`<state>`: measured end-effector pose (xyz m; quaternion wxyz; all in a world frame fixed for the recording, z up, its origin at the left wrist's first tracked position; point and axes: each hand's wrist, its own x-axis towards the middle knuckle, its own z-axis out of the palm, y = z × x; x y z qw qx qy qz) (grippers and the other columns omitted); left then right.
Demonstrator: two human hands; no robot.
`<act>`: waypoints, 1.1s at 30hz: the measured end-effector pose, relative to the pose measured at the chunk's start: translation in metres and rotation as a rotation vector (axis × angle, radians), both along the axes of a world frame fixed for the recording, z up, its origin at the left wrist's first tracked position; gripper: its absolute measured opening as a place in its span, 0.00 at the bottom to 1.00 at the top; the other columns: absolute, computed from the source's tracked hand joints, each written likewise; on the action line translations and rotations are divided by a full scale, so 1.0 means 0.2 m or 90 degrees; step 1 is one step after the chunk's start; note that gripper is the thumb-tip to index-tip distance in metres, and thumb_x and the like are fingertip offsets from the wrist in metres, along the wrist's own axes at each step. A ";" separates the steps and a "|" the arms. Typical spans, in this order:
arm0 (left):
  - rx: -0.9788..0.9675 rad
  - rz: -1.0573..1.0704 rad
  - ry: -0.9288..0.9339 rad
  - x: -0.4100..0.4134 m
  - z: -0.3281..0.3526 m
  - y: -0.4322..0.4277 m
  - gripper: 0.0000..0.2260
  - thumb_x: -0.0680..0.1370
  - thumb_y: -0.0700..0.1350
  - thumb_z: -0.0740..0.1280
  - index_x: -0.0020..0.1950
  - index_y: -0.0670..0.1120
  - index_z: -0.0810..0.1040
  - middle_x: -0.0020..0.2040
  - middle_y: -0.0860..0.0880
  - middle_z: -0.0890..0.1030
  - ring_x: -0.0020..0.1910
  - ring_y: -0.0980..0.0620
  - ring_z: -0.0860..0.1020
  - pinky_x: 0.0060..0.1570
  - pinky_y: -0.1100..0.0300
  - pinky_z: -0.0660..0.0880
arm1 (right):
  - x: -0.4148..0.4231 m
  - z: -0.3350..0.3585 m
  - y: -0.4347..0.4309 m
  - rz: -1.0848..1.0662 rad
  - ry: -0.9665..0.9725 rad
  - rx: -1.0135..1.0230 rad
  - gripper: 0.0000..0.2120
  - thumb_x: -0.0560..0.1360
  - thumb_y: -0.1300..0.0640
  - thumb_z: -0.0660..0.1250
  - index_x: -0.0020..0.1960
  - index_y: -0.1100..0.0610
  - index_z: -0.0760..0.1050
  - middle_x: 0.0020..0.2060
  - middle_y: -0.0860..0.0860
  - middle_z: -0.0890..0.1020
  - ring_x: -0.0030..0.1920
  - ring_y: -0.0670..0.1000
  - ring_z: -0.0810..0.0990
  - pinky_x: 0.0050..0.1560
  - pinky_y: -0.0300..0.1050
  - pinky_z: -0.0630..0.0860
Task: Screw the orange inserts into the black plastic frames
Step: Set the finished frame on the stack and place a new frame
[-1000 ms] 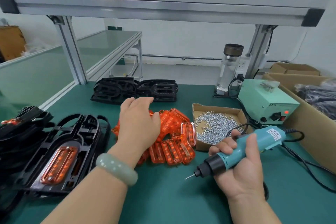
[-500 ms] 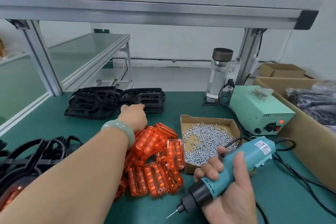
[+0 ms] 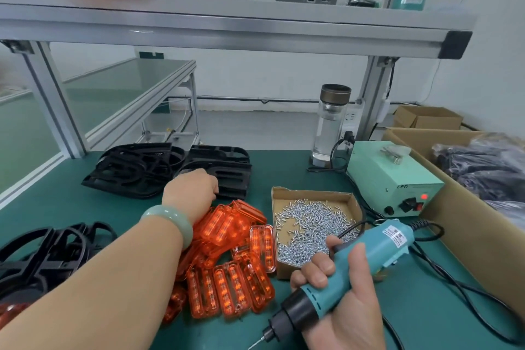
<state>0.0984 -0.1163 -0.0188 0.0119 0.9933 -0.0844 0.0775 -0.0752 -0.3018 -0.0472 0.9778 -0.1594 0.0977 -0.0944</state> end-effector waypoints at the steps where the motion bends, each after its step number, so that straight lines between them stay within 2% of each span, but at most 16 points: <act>1: -0.019 0.000 -0.034 -0.01 0.02 0.00 0.08 0.78 0.47 0.63 0.55 0.54 0.79 0.54 0.49 0.75 0.55 0.44 0.76 0.47 0.55 0.72 | 0.00 0.00 0.00 -0.006 0.008 0.000 0.14 0.67 0.44 0.70 0.43 0.54 0.77 0.25 0.48 0.69 0.20 0.45 0.68 0.25 0.41 0.74; 3: -0.083 0.004 -0.076 -0.02 0.05 -0.01 0.08 0.79 0.48 0.63 0.55 0.52 0.79 0.53 0.48 0.75 0.53 0.42 0.76 0.47 0.53 0.73 | 0.00 0.00 0.00 -0.011 0.013 0.007 0.14 0.69 0.44 0.64 0.43 0.54 0.76 0.25 0.48 0.69 0.21 0.45 0.68 0.25 0.40 0.74; 9: -0.196 -0.014 -0.181 -0.17 0.12 -0.01 0.07 0.79 0.48 0.63 0.53 0.52 0.80 0.54 0.50 0.73 0.49 0.46 0.76 0.39 0.57 0.68 | -0.02 0.00 0.00 0.003 -0.003 -0.014 0.13 0.69 0.44 0.65 0.46 0.53 0.75 0.27 0.47 0.68 0.23 0.45 0.68 0.27 0.40 0.74; 12: -0.279 -0.034 -0.214 -0.27 0.14 -0.01 0.07 0.78 0.47 0.65 0.53 0.50 0.81 0.58 0.52 0.73 0.51 0.47 0.76 0.45 0.56 0.72 | -0.02 0.00 0.00 0.004 -0.009 -0.027 0.13 0.70 0.44 0.65 0.46 0.53 0.74 0.28 0.47 0.68 0.24 0.45 0.68 0.29 0.39 0.73; 14: -0.343 -0.046 -0.249 -0.33 0.17 -0.02 0.06 0.77 0.46 0.67 0.51 0.48 0.81 0.53 0.52 0.76 0.49 0.48 0.77 0.46 0.58 0.70 | -0.02 0.00 -0.01 0.002 -0.013 -0.032 0.13 0.71 0.43 0.65 0.46 0.53 0.74 0.28 0.47 0.68 0.24 0.44 0.68 0.29 0.39 0.73; 16: -0.433 -0.031 -0.253 -0.43 0.21 -0.02 0.02 0.76 0.46 0.67 0.47 0.50 0.79 0.41 0.55 0.78 0.42 0.52 0.77 0.41 0.61 0.68 | -0.02 0.00 -0.01 0.005 -0.018 -0.034 0.13 0.71 0.43 0.65 0.46 0.53 0.74 0.28 0.46 0.68 0.24 0.44 0.68 0.29 0.39 0.73; 18: -0.564 -0.007 -0.230 -0.55 0.25 -0.02 0.02 0.76 0.47 0.66 0.44 0.51 0.77 0.34 0.57 0.78 0.37 0.58 0.77 0.38 0.64 0.68 | -0.03 0.00 -0.01 0.008 -0.027 -0.023 0.13 0.71 0.42 0.65 0.45 0.52 0.74 0.28 0.46 0.68 0.24 0.44 0.68 0.29 0.39 0.74; 20: -0.687 0.019 -0.205 -0.68 0.25 -0.02 0.04 0.76 0.47 0.65 0.42 0.51 0.77 0.31 0.55 0.80 0.31 0.60 0.78 0.32 0.69 0.70 | -0.04 0.01 -0.01 0.010 -0.041 -0.011 0.14 0.71 0.42 0.65 0.45 0.52 0.74 0.29 0.46 0.68 0.24 0.43 0.68 0.29 0.38 0.73; 22: -0.809 0.054 -0.162 -0.80 0.21 -0.03 0.07 0.77 0.46 0.65 0.39 0.51 0.76 0.29 0.53 0.80 0.24 0.61 0.75 0.27 0.69 0.70 | -0.05 0.03 -0.02 0.009 -0.057 -0.006 0.14 0.70 0.41 0.66 0.44 0.52 0.74 0.29 0.45 0.68 0.24 0.43 0.68 0.29 0.38 0.73; 25: -0.992 0.103 -0.060 -0.97 0.12 -0.03 0.11 0.78 0.43 0.64 0.37 0.48 0.79 0.27 0.48 0.79 0.26 0.58 0.75 0.26 0.67 0.72 | -0.07 0.05 -0.04 0.004 -0.080 0.007 0.16 0.65 0.41 0.71 0.43 0.52 0.74 0.29 0.44 0.68 0.24 0.42 0.68 0.29 0.37 0.73; 28: -1.146 0.159 0.023 -1.12 0.03 -0.04 0.10 0.78 0.39 0.64 0.38 0.44 0.78 0.28 0.47 0.80 0.26 0.56 0.77 0.23 0.67 0.73 | -0.07 0.05 -0.06 -0.013 -0.097 0.009 0.15 0.70 0.41 0.67 0.43 0.52 0.72 0.29 0.44 0.67 0.25 0.42 0.68 0.30 0.37 0.73; 31: -1.259 0.240 0.073 -1.24 -0.04 -0.05 0.08 0.77 0.35 0.63 0.38 0.40 0.74 0.26 0.45 0.79 0.23 0.53 0.78 0.19 0.66 0.72 | -0.08 0.05 -0.08 -0.017 -0.129 0.019 0.19 0.61 0.43 0.75 0.44 0.52 0.72 0.30 0.43 0.67 0.25 0.41 0.68 0.31 0.36 0.72; 33: -1.283 0.289 0.093 -1.30 -0.08 -0.05 0.06 0.77 0.34 0.63 0.40 0.37 0.74 0.25 0.42 0.79 0.22 0.51 0.79 0.18 0.65 0.72 | -0.09 0.05 -0.09 -0.018 -0.154 0.024 0.23 0.56 0.45 0.79 0.44 0.52 0.73 0.30 0.43 0.68 0.26 0.41 0.68 0.32 0.36 0.72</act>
